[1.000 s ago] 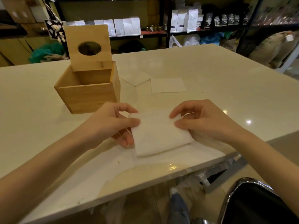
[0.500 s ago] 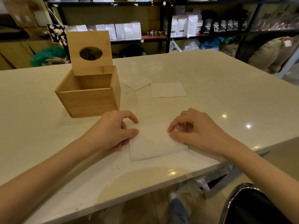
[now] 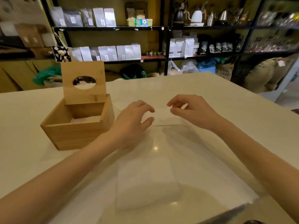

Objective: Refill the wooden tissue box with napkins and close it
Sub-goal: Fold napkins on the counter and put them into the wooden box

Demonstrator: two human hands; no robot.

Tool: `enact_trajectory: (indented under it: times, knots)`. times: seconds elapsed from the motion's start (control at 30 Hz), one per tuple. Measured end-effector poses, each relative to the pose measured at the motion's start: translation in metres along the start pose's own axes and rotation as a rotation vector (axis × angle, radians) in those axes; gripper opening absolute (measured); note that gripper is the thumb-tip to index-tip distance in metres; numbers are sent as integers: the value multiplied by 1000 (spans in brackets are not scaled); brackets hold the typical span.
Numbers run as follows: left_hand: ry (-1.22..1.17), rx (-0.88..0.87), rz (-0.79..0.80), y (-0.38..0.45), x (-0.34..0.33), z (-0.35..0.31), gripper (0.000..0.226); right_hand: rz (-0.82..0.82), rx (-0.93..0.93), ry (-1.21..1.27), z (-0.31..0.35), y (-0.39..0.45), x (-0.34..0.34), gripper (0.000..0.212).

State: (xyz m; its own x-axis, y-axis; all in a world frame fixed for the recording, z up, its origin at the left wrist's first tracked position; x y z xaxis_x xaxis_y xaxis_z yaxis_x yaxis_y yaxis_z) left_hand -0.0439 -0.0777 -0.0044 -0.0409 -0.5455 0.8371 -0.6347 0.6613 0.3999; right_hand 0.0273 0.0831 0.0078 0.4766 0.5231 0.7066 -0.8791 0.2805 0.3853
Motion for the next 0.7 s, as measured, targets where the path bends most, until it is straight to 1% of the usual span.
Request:
enact_trajectory:
  times: [0.07, 0.17, 0.3, 0.4, 0.47, 0.57, 0.7]
  knots:
    - [44, -10, 1, 16, -19, 7, 35, -17, 2, -58, -14, 14, -9, 21]
    - [121, -21, 16, 33, -40, 19, 38, 8, 32, -203, -33, 26, -23, 27]
    - [150, -31, 0, 40, -54, 27, 42, 89, 54, -305, -48, 28, -30, 37]
    - [175, -34, 65, 40, -64, 30, 46, 157, 21, -399, -57, 28, -34, 44]
    - [183, -30, 105, 41, -67, 31, 48, 187, 0, -419, -60, 28, -36, 44]
    - [164, -29, 98, 40, -69, 33, 50, 179, -18, -374, -61, 26, -36, 40]
    - [121, -48, 21, 39, -67, 32, 76, 135, -7, -281, -57, 24, -37, 25]
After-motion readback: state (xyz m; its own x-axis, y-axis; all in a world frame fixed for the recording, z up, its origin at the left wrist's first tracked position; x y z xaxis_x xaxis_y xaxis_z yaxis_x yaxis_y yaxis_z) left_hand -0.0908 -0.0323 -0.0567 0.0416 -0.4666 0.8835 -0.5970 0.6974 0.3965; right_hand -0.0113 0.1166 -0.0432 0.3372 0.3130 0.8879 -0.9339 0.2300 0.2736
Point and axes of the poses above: each hand's wrist, its own y-axis towards the middle knuckle, its own x-axis out of the back of the hand, z = x × y, the point moved 3 cm from there along y, towards the middle knuckle, and after that the axes turned 7 degrees about -z, right-handed, at the moved point
